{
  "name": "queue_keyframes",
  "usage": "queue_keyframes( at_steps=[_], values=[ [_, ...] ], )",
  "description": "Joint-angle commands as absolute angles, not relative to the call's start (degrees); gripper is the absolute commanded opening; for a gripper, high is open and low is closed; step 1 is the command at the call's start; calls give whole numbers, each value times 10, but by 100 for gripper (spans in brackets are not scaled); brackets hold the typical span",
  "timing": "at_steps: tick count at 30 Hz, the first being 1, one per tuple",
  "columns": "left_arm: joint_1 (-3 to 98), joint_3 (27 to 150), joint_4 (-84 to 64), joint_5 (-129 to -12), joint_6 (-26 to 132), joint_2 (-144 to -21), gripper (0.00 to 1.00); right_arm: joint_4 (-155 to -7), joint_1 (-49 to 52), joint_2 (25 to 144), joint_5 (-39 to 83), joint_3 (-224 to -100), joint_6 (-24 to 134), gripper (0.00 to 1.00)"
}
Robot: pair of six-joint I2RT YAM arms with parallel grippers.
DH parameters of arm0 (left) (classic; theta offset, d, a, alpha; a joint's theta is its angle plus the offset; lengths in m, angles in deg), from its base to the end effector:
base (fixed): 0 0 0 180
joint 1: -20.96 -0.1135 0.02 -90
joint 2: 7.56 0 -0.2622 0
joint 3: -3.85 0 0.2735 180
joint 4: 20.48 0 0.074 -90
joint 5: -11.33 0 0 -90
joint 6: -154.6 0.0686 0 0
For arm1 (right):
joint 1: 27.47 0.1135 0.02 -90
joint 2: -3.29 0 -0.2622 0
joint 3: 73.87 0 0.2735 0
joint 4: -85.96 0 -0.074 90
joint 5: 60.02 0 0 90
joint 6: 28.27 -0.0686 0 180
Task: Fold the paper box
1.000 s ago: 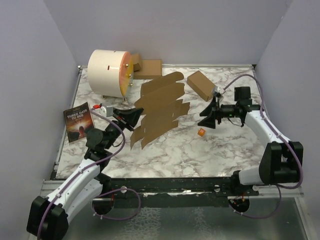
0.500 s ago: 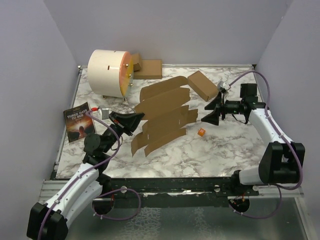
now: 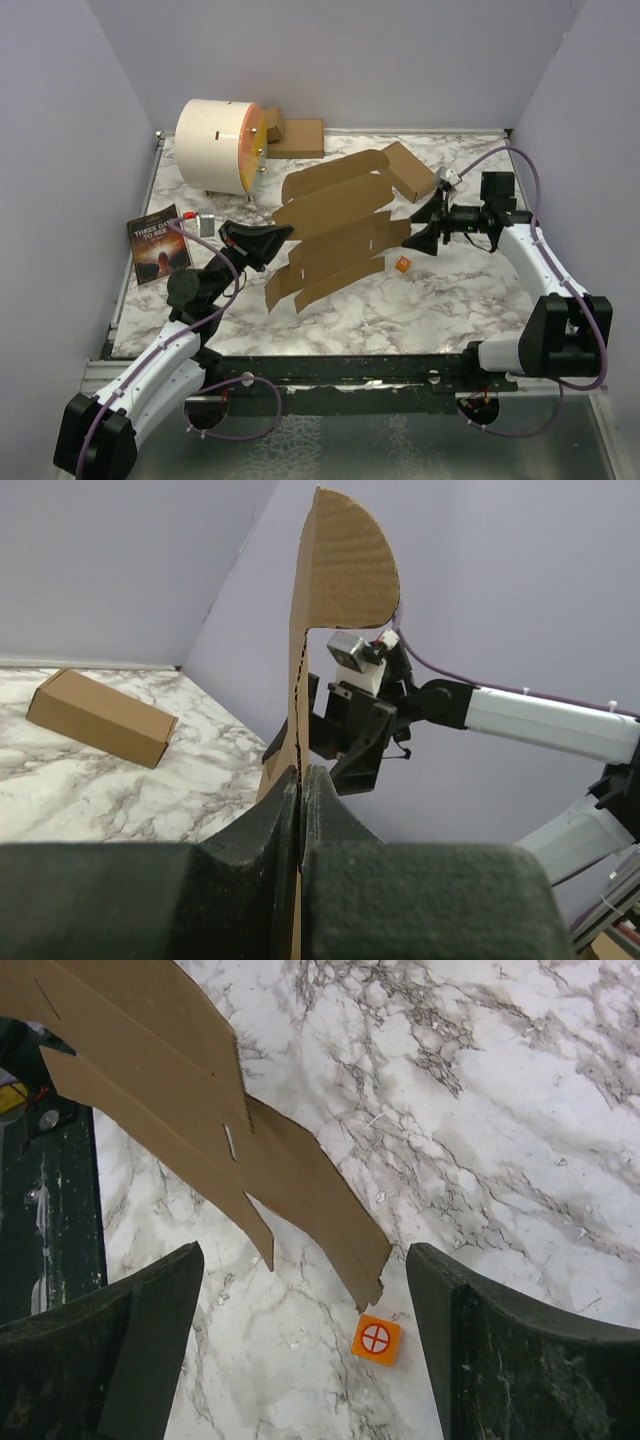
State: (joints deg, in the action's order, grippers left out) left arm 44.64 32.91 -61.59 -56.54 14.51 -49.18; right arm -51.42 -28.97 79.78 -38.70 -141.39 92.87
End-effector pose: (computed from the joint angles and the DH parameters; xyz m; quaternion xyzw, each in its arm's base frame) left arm 0.1836 -0.1087 0.2939 0.0461 0.5258 -0.5848 0.6159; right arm 0.2919 0.0563 0.2483 -0.3788 0.7063 0.4349 0.4104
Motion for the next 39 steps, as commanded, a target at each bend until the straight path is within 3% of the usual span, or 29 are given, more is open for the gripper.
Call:
queue_keyframes(
  at_steps=[1, 10, 14, 19, 25, 28, 31, 36, 39],
  values=[
    [444, 327, -681, -546, 119, -494, 0, -525, -291, 814, -400, -1407, 926, 81],
    [444, 337, -715, -518, 103, -517, 0, -499, -291, 817, -425, -1420, 952, 72],
    [444, 338, -727, -516, 99, -524, 0, -506, -291, 808, -428, -1410, 950, 64],
    [444, 338, -744, -513, 93, -534, 0, -504, -291, 810, -437, -1407, 954, 44],
    [444, 336, -729, -507, 104, -535, 0, -493, -291, 795, -437, -1413, 966, 3],
    [444, 343, -665, -509, 136, -523, 0, -482, -291, 778, -419, -1417, 976, 1],
    [444, 370, -541, -515, 197, -499, 16, -456, -295, 757, -397, -1425, 988, 1],
    [444, 466, -259, -556, 342, -444, 55, -405, -298, 732, -353, -1456, 1020, 1],
    [444, 527, -118, -605, 413, -414, 72, -374, -298, 730, -342, -1481, 1036, 1]
  ],
)
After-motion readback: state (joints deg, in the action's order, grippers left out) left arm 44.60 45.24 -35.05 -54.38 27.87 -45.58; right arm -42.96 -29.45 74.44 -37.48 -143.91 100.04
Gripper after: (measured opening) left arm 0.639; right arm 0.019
